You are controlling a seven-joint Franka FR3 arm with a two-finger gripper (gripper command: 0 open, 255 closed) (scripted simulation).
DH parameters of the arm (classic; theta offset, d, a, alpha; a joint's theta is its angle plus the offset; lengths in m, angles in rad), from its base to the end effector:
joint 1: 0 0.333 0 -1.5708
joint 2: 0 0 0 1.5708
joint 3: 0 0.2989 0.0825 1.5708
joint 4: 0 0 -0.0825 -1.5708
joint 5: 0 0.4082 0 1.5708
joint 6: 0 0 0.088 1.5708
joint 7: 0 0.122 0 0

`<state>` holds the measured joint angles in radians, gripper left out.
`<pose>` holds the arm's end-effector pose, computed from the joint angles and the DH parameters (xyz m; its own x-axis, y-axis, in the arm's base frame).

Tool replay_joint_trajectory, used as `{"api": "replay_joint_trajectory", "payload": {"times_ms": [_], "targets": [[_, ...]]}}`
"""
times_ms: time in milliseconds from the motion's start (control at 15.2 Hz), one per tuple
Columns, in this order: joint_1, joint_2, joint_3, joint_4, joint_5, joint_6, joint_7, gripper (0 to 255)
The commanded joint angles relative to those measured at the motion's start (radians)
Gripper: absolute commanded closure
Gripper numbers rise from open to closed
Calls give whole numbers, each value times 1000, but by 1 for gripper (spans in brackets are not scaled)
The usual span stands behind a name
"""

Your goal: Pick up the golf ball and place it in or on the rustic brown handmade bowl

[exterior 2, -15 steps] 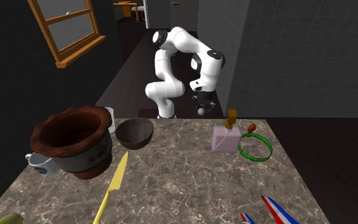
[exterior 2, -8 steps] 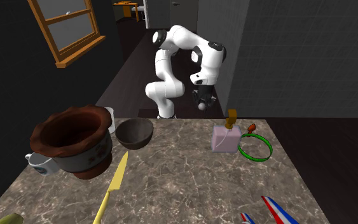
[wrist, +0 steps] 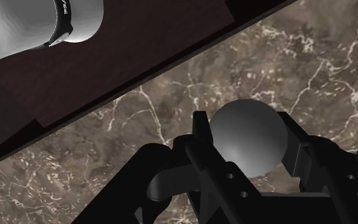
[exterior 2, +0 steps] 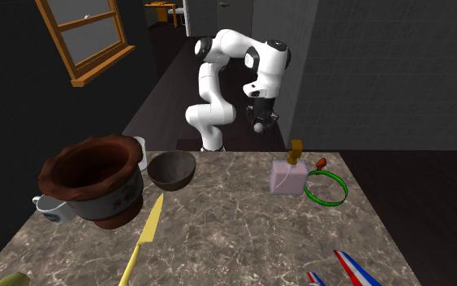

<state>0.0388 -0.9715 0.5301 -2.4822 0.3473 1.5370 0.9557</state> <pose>0.2446 0.2265 0.5063 0.8239 -0.5651 0.0432 -0.5666 -0.8198 0.0832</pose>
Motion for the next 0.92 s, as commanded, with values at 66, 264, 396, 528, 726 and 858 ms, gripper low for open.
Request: {"api": "replay_joint_trajectory", "payload": {"times_ms": [66, 264, 396, 528, 726, 858], "targets": [[-7, 10, -14, 45, -14, -35, 0, 255], [-14, 21, -26, 89, -26, -68, 1, 255], [-16, 26, -31, 107, -31, -82, 2, 255], [-27, 21, -77, 82, -68, -72, -46, 255], [-48, 21, -144, 54, -124, -54, -118, 255], [-64, 27, -189, 40, -162, -39, -166, 255]]}}
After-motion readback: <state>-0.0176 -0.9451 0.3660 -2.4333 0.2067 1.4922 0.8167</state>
